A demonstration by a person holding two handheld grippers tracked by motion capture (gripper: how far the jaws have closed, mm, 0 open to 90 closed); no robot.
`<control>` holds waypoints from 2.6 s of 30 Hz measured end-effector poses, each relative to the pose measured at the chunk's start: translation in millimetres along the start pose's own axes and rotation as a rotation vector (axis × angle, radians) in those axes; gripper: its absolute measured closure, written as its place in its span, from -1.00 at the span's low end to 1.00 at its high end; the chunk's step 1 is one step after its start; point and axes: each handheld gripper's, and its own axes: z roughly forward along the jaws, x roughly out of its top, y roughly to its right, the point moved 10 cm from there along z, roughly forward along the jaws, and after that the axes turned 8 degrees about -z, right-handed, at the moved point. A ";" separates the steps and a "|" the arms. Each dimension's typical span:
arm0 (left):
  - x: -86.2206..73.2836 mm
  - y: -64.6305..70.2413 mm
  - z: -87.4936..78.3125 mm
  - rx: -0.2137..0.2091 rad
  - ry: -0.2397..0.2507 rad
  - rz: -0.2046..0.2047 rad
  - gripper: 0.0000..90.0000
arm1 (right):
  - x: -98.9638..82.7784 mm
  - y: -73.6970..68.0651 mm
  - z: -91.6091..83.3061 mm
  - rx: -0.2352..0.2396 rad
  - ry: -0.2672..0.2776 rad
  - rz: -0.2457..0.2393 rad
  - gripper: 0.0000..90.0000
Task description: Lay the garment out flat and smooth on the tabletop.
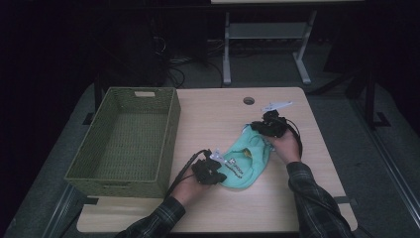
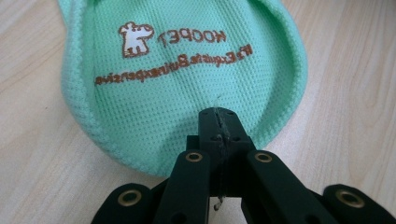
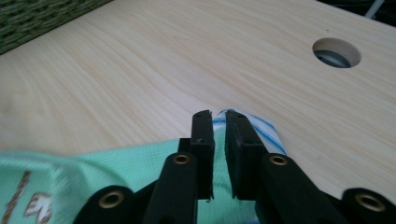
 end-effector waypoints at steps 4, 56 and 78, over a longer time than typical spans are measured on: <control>1.0 -1.0 -0.6 0.009 0.006 -0.006 0.95 | -3.7 -2.0 -16.5 0.015 0.018 0.005 0.94; 89.5 -65.1 46.0 0.069 0.029 0.012 0.99 | -98.7 -77.2 -38.5 0.158 -0.120 -0.040 0.99; 37.5 -30.1 18.0 0.070 -0.023 0.021 0.99 | -114.0 -59.9 -56.9 0.117 -0.154 -0.042 0.99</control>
